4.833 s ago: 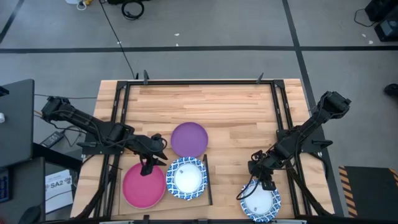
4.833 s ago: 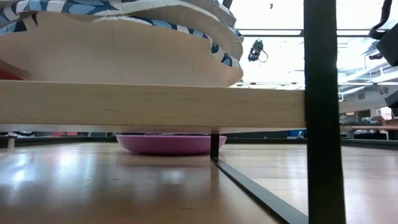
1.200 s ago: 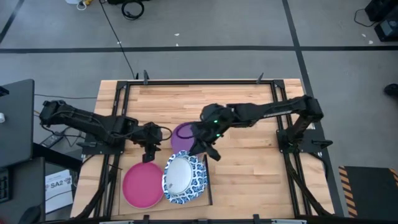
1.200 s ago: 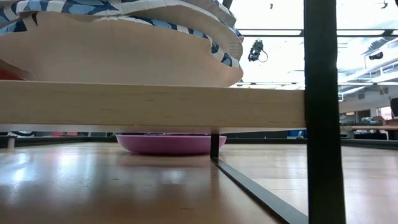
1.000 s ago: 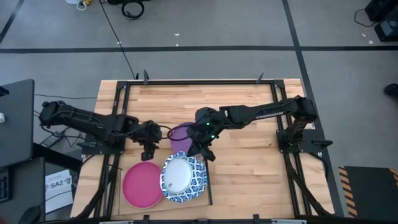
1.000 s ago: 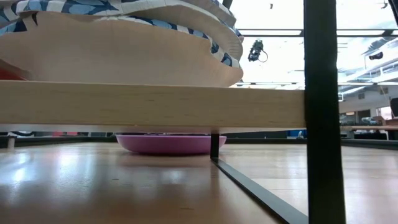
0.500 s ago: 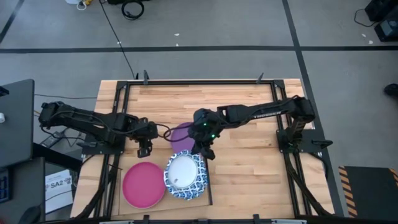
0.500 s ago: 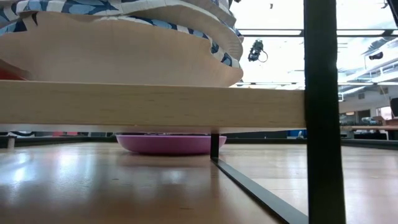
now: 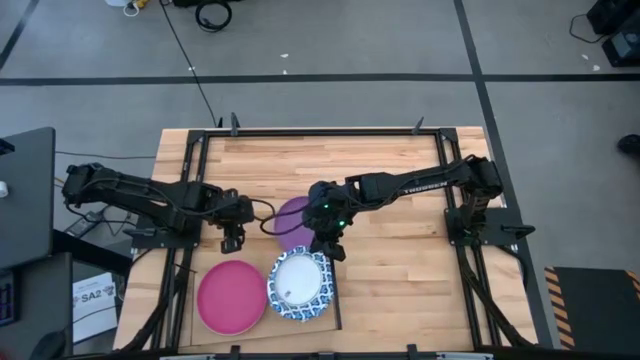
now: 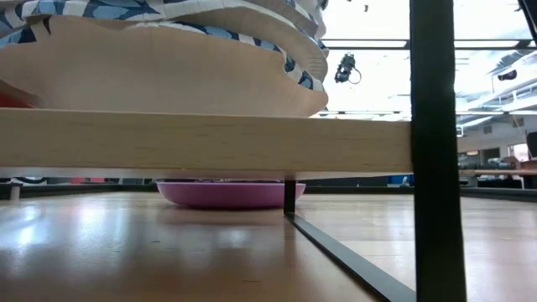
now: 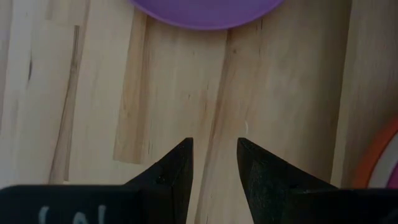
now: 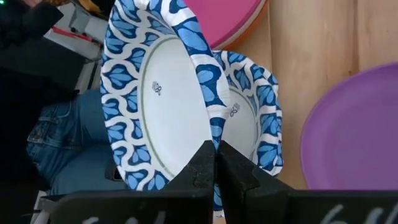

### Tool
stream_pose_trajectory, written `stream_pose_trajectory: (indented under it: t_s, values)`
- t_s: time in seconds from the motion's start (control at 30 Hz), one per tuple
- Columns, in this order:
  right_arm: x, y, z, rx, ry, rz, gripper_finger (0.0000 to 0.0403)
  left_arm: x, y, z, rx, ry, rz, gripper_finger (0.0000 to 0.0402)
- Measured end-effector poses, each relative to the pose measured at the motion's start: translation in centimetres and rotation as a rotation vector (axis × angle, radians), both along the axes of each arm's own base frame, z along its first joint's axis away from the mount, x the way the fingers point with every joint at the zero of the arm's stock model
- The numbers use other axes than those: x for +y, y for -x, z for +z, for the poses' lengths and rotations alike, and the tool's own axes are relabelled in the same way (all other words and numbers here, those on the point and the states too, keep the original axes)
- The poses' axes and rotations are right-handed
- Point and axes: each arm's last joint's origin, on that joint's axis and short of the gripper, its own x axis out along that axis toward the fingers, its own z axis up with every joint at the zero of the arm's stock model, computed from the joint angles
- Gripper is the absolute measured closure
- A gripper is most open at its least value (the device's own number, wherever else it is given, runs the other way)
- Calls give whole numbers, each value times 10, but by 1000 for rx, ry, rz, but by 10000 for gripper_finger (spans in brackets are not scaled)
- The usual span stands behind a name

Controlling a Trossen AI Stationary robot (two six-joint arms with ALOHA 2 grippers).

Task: Place and stack plates onto a shelf
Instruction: Stack the blue patterned bowl on top of the blue patterned bowl on the shelf

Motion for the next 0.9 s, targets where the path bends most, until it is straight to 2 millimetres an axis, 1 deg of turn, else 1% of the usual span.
stream_pose_trajectory:
  t_s: [0.23,0.63,0.73,0.9]
  values:
    - [0,1,0,7,0,3,374,0,0,0,1,0,0,271]
    - [1,1,-1,13,-8,12,361,0,0,0,1,0,0,271]
    - [1,2,0,15,-21,25,348,0,0,0,1,0,0,271]
    - [3,2,0,16,-23,31,314,0,0,0,1,0,1,271]
